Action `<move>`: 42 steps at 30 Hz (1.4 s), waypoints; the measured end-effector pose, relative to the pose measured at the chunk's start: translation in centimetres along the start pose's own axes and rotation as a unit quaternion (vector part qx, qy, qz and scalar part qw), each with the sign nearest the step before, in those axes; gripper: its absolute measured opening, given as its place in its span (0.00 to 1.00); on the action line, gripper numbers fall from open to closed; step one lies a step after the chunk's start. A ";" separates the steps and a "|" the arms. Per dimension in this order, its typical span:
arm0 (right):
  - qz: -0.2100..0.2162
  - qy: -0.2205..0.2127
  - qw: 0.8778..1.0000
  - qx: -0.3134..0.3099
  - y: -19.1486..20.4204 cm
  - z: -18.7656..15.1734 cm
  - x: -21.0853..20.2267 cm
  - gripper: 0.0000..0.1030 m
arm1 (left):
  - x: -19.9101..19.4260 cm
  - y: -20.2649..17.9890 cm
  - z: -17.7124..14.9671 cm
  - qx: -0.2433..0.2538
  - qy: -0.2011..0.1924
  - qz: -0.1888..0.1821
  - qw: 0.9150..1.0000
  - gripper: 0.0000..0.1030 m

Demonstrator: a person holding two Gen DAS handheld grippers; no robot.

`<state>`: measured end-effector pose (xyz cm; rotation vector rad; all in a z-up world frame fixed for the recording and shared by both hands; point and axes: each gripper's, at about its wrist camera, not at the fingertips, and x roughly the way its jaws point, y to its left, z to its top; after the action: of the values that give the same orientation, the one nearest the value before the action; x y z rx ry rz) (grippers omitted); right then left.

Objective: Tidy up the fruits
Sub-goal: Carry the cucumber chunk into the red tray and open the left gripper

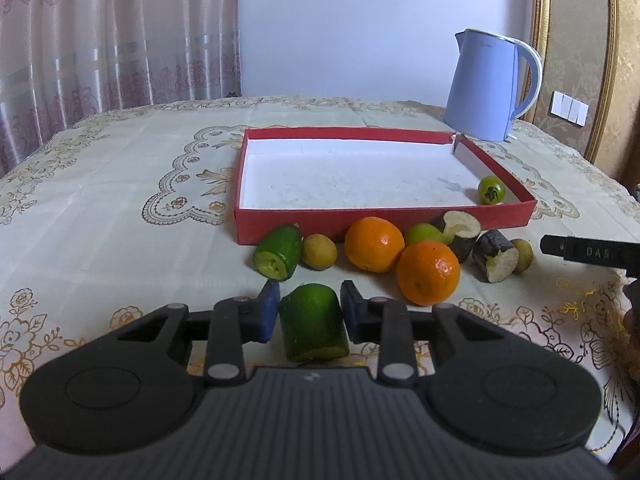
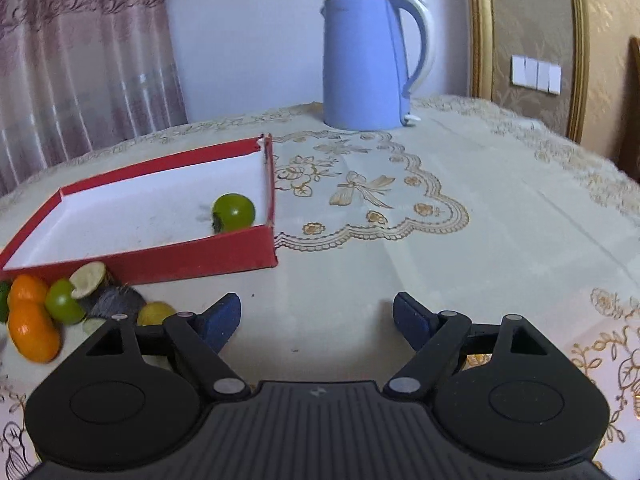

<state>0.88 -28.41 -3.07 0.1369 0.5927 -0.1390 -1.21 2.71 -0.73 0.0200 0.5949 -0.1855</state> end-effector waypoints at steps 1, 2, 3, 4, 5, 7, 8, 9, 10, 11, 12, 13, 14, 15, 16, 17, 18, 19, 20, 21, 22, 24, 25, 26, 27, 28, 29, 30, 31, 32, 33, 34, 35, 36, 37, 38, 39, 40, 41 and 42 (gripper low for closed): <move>0.003 0.001 1.000 -0.003 0.1 -0.1 0.0 0.81 | 0.0 0.0 0.0 0.000 0.000 0.000 1.000 0.29; 0.003 0.002 1.000 -0.005 0.2 -0.1 -0.1 0.81 | 0.0 0.0 0.1 -0.001 0.000 -0.002 1.000 0.28; 0.002 0.000 1.000 -0.006 0.2 -0.1 -0.1 0.81 | -0.1 -0.1 0.2 -0.001 -0.001 -0.005 1.000 0.28; 0.002 -0.001 1.000 -0.006 0.2 -0.1 -0.2 0.81 | -0.2 -0.1 0.3 0.001 -0.003 -0.006 1.000 0.28; 0.001 -0.002 1.000 -0.005 0.2 -0.1 -0.2 0.81 | -0.2 -0.2 0.4 0.003 -0.005 -0.006 1.000 0.28; 0.001 0.002 1.000 -0.003 0.2 -0.1 -0.2 0.81 | -0.2 -0.3 0.8 0.004 -0.007 -0.008 1.000 0.28; 0.000 0.003 1.000 -0.003 0.2 -0.1 -0.2 0.81 | -0.1 -0.3 1.0 0.005 -0.007 -0.010 1.000 0.28; -0.001 0.003 1.000 -0.004 0.2 -0.1 -0.2 0.81 | 0.0 -0.2 1.2 0.005 -0.005 -0.011 1.000 0.27; -0.001 0.003 1.000 -0.005 0.3 -0.2 -0.2 0.81 | 0.0 -0.1 1.2 0.002 -0.002 -0.012 1.000 0.27; 0.000 0.005 1.000 -0.009 0.4 -0.2 -0.3 0.81 | -0.1 0.1 1.1 0.000 0.002 -0.017 1.000 0.27; 0.000 0.006 1.000 -0.013 0.5 -0.3 -0.3 0.81 | -0.2 0.4 1.0 -0.005 0.006 -0.018 1.000 0.27; -0.001 0.007 1.000 -0.014 0.5 -0.2 -0.2 0.81 | -0.3 0.7 0.9 -0.013 0.006 -0.017 1.000 0.27; -0.002 0.009 1.000 -0.015 0.6 -0.2 -0.1 0.81 | -0.5 0.8 0.7 -0.013 0.004 -0.016 1.000 0.28; -0.002 0.010 1.000 -0.017 0.6 -0.2 -0.1 0.81 | -0.6 0.9 0.6 -0.010 0.002 -0.015 1.000 0.28; 0.000 0.009 1.000 -0.017 0.6 -0.2 -0.1 0.81 | -0.6 0.9 0.4 -0.009 0.001 -0.010 1.000 0.28; 0.001 0.008 1.000 -0.017 0.6 -0.2 -0.2 0.81 | -0.6 0.9 0.4 -0.008 0.001 -0.009 1.000 0.28; 0.002 0.009 1.000 -0.016 0.6 -0.2 -0.1 0.81 | -0.5 0.9 0.4 -0.007 0.002 -0.010 1.000 0.27; 0.003 0.010 1.000 -0.015 0.5 -0.3 -0.1 0.81 | -0.5 0.9 0.5 -0.008 0.002 -0.012 1.000 0.27; 0.004 0.009 1.000 -0.014 0.5 -0.2 -0.2 0.81 | -0.6 0.8 0.5 -0.007 0.001 -0.013 1.000 0.27; 0.004 0.009 1.000 -0.013 0.4 -0.2 -0.2 0.81 | -0.7 0.8 0.6 -0.004 -0.002 -0.013 1.000 0.27; 0.004 0.009 1.000 -0.012 0.4 -0.2 -0.1 0.81 | -0.9 0.7 0.8 -0.002 -0.006 -0.013 1.000 0.27; 0.003 0.011 1.000 -0.014 0.4 -0.2 -0.1 0.81 | -1.2 0.6 1.4 0.000 -0.014 -0.013 1.000 0.27; 0.002 0.011 1.000 -0.015 0.5 -0.3 -0.1 0.81 | -1.2 0.5 1.8 0.002 -0.018 -0.014 1.000 0.27; 0.001 0.011 1.000 -0.016 0.5 -0.3 -0.1 0.81 | -1.1 0.4 2.3 0.005 -0.021 -0.013 1.000 0.27; 0.001 0.011 1.000 -0.016 0.5 -0.2 -0.1 0.81 | -0.9 0.4 2.7 0.007 -0.024 -0.011 1.000 0.27; 0.002 0.011 1.000 -0.015 0.5 -0.3 -0.1 0.81 | -0.6 0.3 3.3 0.008 -0.027 -0.007 1.000 0.27; 0.003 0.011 1.000 -0.014 0.5 -0.3 -0.1 0.81 | -0.3 0.3 3.8 0.009 -0.029 -0.006 1.000 0.27; 0.004 0.011 1.000 -0.013 0.5 -0.3 -0.1 0.81 | 0.2 0.3 4.5 0.007 -0.031 -0.007 0.999 0.27; 0.003 0.012 1.000 -0.014 0.5 -0.3 -0.1 0.81 | 0.7 0.3 5.1 0.007 -0.033 -0.006 0.999 0.27; 0.003 0.012 1.000 -0.015 0.5 -0.3 -0.1 0.81 | 1.3 0.2 5.7 0.008 -0.032 -0.004 0.999 0.27; 0.001 0.013 1.000 -0.016 0.5 -0.3 -0.1 0.81 | 2.0 0.2 6.3 0.007 -0.032 -0.001 0.999 0.27; 0.000 0.013 1.000 -0.018 0.6 -0.3 0.0 0.81 | 2.6 0.1 6.7 0.009 -0.031 0.001 0.999 0.27; -0.001 0.013 1.000 -0.020 0.6 -0.3 0.0 0.81 | 3.4 0.1 7.3 0.009 -0.027 0.001 1.000 0.27; -0.002 0.014 1.000 -0.020 0.6 -0.3 0.0 0.81 | 4.0 0.1 7.7 0.006 -0.024 0.003 1.000 0.27; -0.002 0.014 1.000 -0.021 0.7 -0.3 0.0 0.81 | 4.9 0.2 8.2 0.005 -0.020 0.005 1.000 0.27; -0.003 0.015 1.000 -0.022 0.7 -0.3 0.1 0.81 | 5.6 0.1 8.5 0.009 -0.017 0.007 1.000 0.27; -0.003 0.015 1.000 -0.023 0.7 -0.3 0.1 0.81 | 6.5 0.0 8.9 0.012 -0.015 0.013 1.000 0.27; -0.004 0.016 1.000 -0.024 0.7 -0.3 0.1 0.82 | 7.2 0.0 9.2 0.014 -0.011 0.018 1.000 0.27; -0.004 0.016 1.000 -0.024 0.8 -0.3 0.1 0.82 | 8.1 0.1 9.5 0.014 -0.004 0.021 1.000 0.27; -0.005 0.016 1.000 -0.025 0.8 -0.3 0.1 0.82 | 8.9 0.1 9.7 0.013 0.001 0.022 1.000 0.27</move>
<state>0.95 -27.61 -3.30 0.0882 0.6292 -0.1307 11.48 0.64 2.33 0.0592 0.5938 -0.1499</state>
